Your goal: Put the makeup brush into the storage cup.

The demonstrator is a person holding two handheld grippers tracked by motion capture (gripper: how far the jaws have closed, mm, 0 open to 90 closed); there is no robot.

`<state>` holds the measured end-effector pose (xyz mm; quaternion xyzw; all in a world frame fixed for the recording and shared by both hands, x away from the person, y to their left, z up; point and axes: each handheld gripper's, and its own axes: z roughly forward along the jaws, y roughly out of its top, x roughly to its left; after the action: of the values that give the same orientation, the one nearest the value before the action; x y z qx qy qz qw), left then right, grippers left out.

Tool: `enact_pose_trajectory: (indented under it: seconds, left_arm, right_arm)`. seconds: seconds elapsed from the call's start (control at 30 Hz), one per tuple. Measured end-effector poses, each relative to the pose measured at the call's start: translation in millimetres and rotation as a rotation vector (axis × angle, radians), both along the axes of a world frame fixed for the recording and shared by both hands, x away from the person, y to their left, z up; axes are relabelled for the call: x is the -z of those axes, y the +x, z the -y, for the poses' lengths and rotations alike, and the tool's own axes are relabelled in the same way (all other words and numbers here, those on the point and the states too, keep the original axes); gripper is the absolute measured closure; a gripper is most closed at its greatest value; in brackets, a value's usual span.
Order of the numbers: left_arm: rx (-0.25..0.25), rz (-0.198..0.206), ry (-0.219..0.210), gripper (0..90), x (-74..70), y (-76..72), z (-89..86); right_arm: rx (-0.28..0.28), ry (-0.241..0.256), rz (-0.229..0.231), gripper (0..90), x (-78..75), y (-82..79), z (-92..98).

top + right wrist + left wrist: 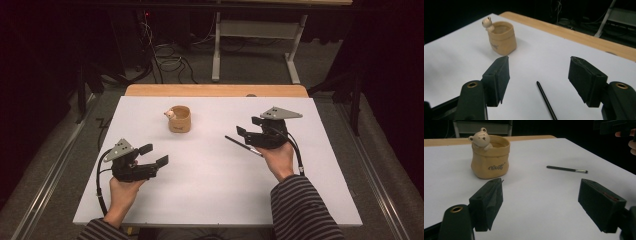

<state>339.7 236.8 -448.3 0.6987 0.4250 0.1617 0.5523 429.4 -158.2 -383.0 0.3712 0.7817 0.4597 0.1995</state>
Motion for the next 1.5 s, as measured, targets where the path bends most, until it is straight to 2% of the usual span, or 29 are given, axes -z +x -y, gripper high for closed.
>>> enact_pose_trajectory:
  seconds: [0.13, 0.33, 0.5, 0.57, 0.67, 0.8, 0.83, 0.87, 1.0, 1.1, 1.17, 1.3, 1.5]
  left_arm:
    - [-0.002, 0.001, 0.000, 20.9, -0.1, -0.3, -0.5]
    - [-0.001, 0.000, 0.003, 21.0, -0.2, -0.3, 0.4]
    - [-0.003, 0.000, 0.004, 21.0, 0.0, 0.0, 0.0]
    - [-0.002, -0.002, 0.003, 21.0, 0.2, 0.4, 0.1]
    - [-0.001, -0.001, 0.006, 21.0, 0.1, 0.3, 0.5]
    - [-0.001, 0.000, 0.005, 21.1, -0.1, -0.1, 0.6]
    - [0.000, -0.002, 0.006, 21.1, 0.1, 0.3, 0.7]
    - [0.000, -0.004, 0.006, 21.1, 0.3, 0.5, 0.8]
    - [-0.003, -0.003, 0.007, 21.1, 0.2, 0.3, 0.6]
    - [-0.004, -0.006, 0.007, 21.1, 0.4, 0.8, 0.9]
    - [-0.003, -0.006, 0.011, 21.2, 0.2, 0.3, 0.9]
    - [-0.003, -0.008, 0.011, 21.2, 0.4, 0.7, 0.7]
    - [0.005, -0.014, 0.016, 21.4, 0.7, 1.0, 1.5]
  right_arm:
    - [-0.004, -0.045, -0.043, 34.4, 1.9, 7.5, -6.0]
    - [-0.014, -0.062, -0.100, 34.5, 1.6, 14.8, -11.5]
    - [-0.021, -0.112, -0.160, 33.8, 1.8, 20.9, -14.6]
    - [-0.009, -0.127, -0.158, 35.1, 0.6, 21.8, -15.3]
    - [-0.019, -0.124, -0.167, 36.3, -0.5, 22.4, -16.1]
    - [-0.030, -0.169, -0.177, 36.8, -0.4, 23.7, -18.9]
    - [-0.034, -0.200, -0.195, 37.8, 0.4, 25.6, -19.9]
    - [-0.034, -0.200, -0.195, 37.8, 0.4, 25.6, -19.9]
    - [-0.047, -0.252, -0.240, 41.9, -0.7, 32.9, -20.9]
    - [-0.050, -0.263, -0.248, 42.6, -2.3, 35.0, -21.9]
    - [-0.055, -0.289, -0.273, 43.9, -4.6, 36.6, -24.9]
    - [-0.076, -0.318, -0.275, 45.9, -6.6, 37.4, -28.1]
    - [-0.098, -0.372, -0.325, 49.5, -7.7, 40.8, -35.0]
